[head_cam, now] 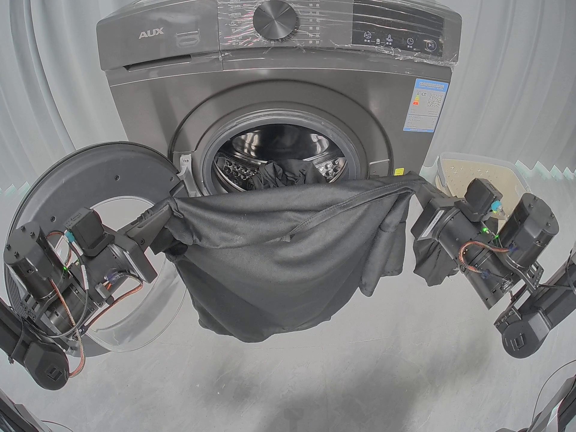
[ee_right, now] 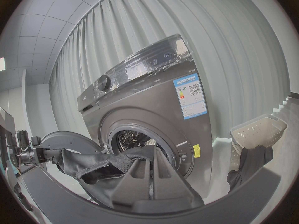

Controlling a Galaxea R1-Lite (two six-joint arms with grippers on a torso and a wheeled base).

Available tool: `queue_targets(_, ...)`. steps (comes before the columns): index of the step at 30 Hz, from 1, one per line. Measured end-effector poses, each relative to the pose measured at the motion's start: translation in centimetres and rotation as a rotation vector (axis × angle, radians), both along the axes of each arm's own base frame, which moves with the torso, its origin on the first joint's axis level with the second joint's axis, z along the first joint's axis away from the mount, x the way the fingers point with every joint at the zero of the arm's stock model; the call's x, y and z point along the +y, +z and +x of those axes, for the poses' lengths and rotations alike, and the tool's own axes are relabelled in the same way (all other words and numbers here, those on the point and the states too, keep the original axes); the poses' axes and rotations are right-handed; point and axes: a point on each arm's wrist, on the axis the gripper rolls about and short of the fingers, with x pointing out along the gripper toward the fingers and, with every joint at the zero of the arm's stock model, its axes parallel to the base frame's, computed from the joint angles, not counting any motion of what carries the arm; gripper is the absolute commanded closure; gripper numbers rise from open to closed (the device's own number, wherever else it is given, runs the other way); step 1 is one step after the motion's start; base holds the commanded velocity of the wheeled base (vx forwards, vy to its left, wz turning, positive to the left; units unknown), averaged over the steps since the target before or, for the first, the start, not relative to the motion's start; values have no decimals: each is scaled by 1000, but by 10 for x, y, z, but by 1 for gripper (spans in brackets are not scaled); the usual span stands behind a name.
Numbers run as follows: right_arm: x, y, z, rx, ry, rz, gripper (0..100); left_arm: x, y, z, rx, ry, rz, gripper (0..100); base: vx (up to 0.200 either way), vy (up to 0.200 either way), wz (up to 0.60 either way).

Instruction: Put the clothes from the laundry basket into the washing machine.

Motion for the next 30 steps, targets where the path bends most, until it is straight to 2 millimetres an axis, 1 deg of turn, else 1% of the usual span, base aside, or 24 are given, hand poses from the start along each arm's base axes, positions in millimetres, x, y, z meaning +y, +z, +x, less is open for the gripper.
queue_targets(6,0,11,0,-39,-1,24,100,0,3,0,-13,0,-4,100,0,0,0)
queue_targets(17,0,24,-3,-79,0,46,100,0,4,0,-17,-1,-5,100,0,0,0)
queue_targets(30,-5,27,-6,-89,-7,48,100,-3,7,-1,-28,-13,-11,100,0,0,0)
